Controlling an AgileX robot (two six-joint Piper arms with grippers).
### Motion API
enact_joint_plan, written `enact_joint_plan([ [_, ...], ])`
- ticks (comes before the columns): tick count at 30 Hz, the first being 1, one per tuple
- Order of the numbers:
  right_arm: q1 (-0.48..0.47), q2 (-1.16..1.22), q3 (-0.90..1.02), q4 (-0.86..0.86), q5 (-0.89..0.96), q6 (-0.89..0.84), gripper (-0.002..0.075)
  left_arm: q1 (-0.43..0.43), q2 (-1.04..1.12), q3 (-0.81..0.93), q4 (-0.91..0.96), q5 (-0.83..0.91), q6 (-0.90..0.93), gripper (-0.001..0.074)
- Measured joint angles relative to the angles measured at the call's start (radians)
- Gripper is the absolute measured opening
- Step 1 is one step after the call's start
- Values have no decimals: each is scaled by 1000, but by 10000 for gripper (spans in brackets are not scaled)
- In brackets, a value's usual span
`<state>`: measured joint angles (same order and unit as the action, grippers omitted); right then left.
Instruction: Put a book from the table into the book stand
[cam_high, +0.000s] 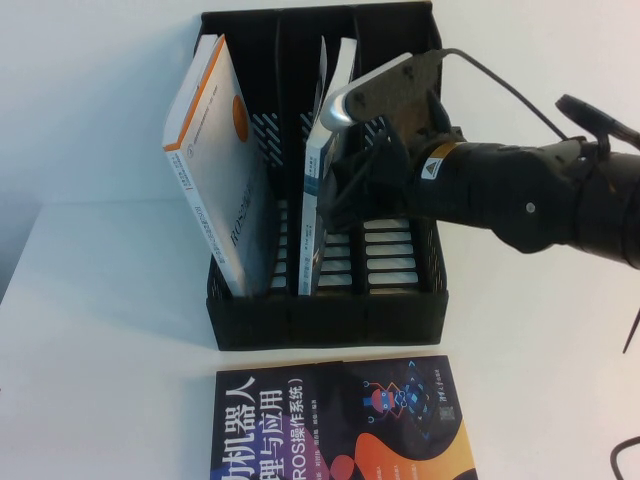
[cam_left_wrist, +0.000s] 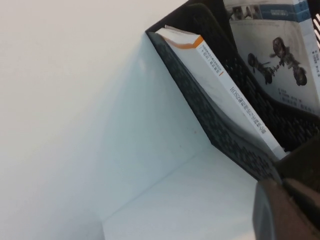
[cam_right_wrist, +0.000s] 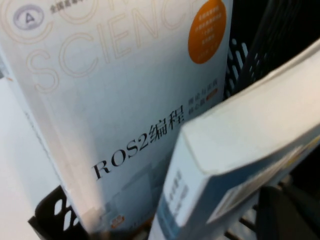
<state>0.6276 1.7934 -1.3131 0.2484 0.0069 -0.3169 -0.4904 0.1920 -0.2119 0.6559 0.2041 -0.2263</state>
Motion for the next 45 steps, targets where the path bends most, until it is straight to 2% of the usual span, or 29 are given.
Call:
enact_joint_plan([
  [6, -18, -38, 0, 0, 102, -16, 4, 0, 0, -24, 0, 78, -93, -3],
  [11, -81, -90, -1, -6, 320, -13, 4, 0, 0, -60, -19, 182, -192, -3],
  [16, -147, -143, -1, -97, 548, 71, 4, 0, 66, -114, -182, 278, -235, -3],
  [24, -176, -249, -1, -328, 783, 231, 4, 0, 374, -255, -597, 433, -64, -3],
  [29, -176, -328, -1, -438, 896, 280, 4, 0, 585, -333, -683, 494, 23, -3],
  [37, -176, -476, 174, -560, 880, 438, 4, 0, 881, -418, -689, 508, 103, -3],
  [45, -176, -549, 486, -535, 733, 726, 4, 0, 1017, -462, -681, 462, 130, -3],
])
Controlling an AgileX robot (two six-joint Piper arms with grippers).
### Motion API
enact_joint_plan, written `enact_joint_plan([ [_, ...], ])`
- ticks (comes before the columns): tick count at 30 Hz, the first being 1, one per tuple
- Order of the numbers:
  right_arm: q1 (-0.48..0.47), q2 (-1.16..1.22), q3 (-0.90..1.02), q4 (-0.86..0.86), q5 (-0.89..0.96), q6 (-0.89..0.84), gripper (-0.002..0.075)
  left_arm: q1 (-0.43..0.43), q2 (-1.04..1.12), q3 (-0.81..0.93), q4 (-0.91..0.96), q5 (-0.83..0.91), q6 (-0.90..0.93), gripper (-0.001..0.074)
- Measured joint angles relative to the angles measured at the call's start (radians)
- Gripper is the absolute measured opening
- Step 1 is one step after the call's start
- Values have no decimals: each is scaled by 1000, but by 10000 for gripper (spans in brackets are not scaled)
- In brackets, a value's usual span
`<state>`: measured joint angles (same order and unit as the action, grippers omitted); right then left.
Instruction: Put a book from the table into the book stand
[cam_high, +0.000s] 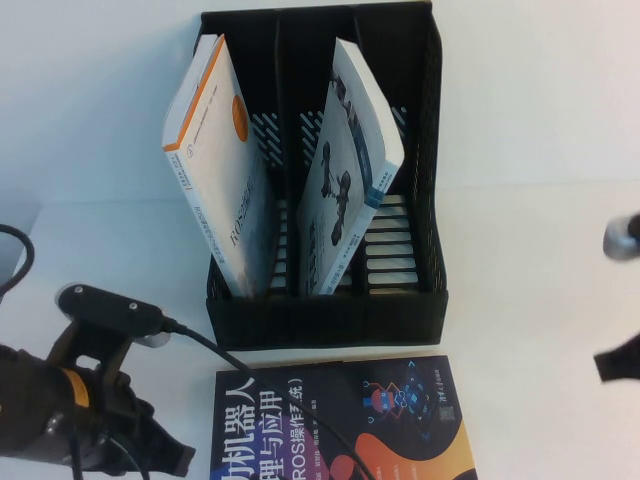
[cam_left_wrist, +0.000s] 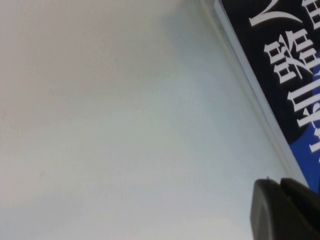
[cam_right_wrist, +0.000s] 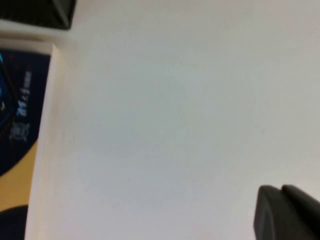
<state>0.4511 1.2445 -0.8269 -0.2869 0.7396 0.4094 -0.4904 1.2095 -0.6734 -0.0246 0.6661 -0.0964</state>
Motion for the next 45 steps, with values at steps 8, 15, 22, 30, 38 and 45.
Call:
enact_joint_plan([
  [8, 0, 21, 116, 142, -80, 31, 4, 0, 102, -2, -26, -56, 102, -3],
  [15, 0, 21, 116, 327, -100, -94, 4, 0, 204, -2, -35, -140, 131, -3],
  [22, 0, 21, 118, 386, -109, -122, 4, -10, 269, -19, -104, -144, 173, -3],
  [30, 0, 21, 118, 407, -112, -134, 4, -65, 303, -118, -112, -45, 208, -3],
  [38, 0, 21, 118, 426, -81, -161, 4, -67, 349, -169, -84, 51, 210, -3],
  [45, 0, 21, 118, 426, -77, -164, 4, -67, 349, -169, -3, 59, 136, -3],
])
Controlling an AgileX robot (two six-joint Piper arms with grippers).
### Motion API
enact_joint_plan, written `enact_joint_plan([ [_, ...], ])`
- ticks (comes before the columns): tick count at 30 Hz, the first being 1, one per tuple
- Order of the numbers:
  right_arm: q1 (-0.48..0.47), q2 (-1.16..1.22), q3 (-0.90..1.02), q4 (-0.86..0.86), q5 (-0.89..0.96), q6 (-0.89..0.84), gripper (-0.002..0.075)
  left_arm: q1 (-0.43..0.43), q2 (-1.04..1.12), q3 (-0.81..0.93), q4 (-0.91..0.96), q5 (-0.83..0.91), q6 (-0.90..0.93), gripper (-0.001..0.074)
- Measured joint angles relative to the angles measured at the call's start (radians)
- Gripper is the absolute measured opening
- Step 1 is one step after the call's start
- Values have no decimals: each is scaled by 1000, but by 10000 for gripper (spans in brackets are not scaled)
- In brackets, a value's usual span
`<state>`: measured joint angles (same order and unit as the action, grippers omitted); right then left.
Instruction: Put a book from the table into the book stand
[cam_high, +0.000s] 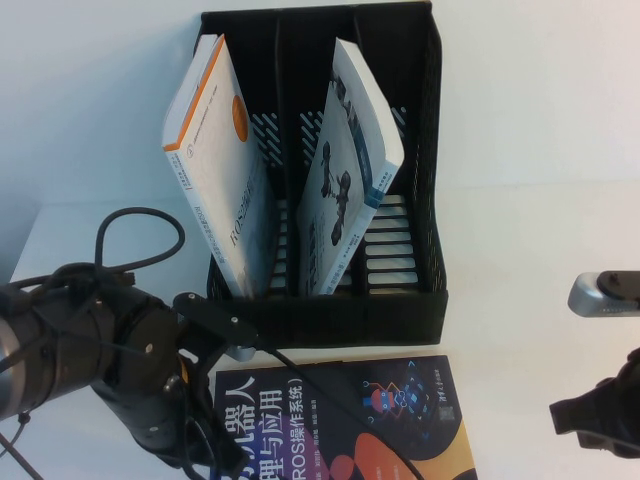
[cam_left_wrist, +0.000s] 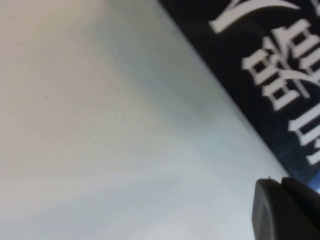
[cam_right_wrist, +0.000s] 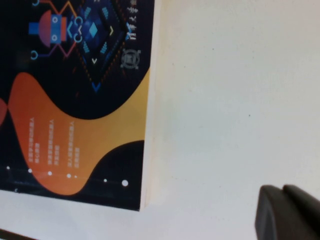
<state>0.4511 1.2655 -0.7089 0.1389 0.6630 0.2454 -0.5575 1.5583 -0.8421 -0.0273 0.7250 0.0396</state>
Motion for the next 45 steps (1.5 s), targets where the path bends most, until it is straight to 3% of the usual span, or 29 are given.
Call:
enact_joint_plan([
  [19, 0, 0, 0, 36, -28, -2, 4, 0, 69, -1, 12, 0, -64, -3],
  [31, 0, 0, 0, 49, -44, -2, 4, 0, 73, -9, -235, 2, 165, -3],
  [45, 0, 0, 0, 49, -44, -24, 4, 0, 78, -9, -291, -62, 229, -4],
])
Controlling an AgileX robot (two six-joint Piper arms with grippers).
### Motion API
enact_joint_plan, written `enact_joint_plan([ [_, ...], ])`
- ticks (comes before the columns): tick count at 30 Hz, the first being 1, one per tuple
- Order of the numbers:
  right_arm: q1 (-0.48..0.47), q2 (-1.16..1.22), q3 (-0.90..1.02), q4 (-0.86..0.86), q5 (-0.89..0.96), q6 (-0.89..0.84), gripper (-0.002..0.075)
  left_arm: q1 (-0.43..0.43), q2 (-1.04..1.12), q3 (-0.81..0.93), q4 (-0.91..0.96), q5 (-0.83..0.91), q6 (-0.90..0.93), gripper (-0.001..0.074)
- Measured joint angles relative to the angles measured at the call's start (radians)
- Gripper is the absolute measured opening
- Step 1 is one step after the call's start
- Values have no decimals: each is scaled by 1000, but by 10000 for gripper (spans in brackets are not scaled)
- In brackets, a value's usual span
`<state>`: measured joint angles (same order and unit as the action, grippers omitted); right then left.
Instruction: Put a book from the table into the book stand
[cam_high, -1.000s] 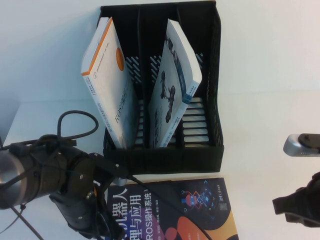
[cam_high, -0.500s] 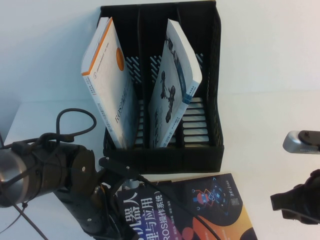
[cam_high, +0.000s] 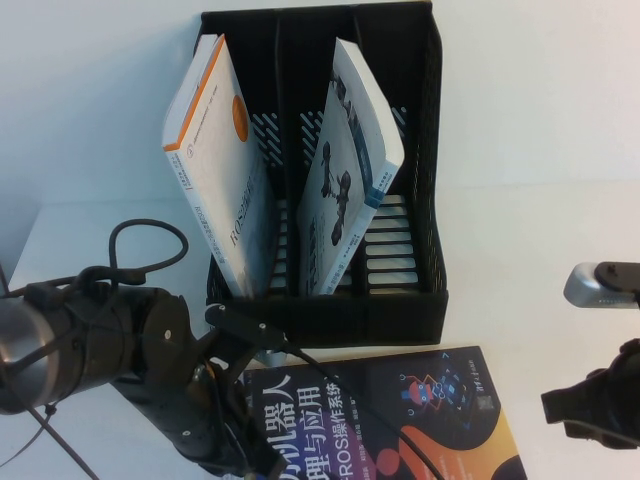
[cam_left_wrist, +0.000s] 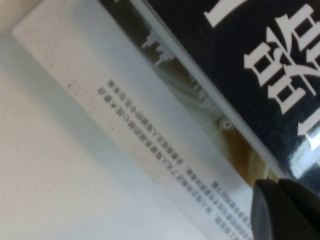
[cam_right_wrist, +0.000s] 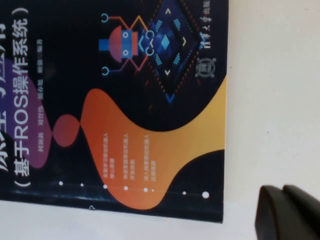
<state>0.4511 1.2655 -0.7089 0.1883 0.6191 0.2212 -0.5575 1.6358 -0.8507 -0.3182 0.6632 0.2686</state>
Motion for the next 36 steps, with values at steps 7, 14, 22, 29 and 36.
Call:
enact_joint_plan([
  [7, 0, 0, 0, 0, -2, 0, 4, 0, 0, 0, -22, -49, 44, -4],
  [14, 0, 0, 0, 0, -4, 0, 4, 0, 0, 0, -87, -76, 140, -4],
  [22, 0, 0, 0, -4, -11, -1, 4, 0, 0, 0, -104, -81, 164, -4],
  [29, 0, 0, 0, -134, 3, 33, 4, 0, -17, -22, 62, -38, 71, -3],
  [36, 0, 27, 0, -392, 66, 205, 4, 0, -166, -44, 374, 58, -220, -3],
])
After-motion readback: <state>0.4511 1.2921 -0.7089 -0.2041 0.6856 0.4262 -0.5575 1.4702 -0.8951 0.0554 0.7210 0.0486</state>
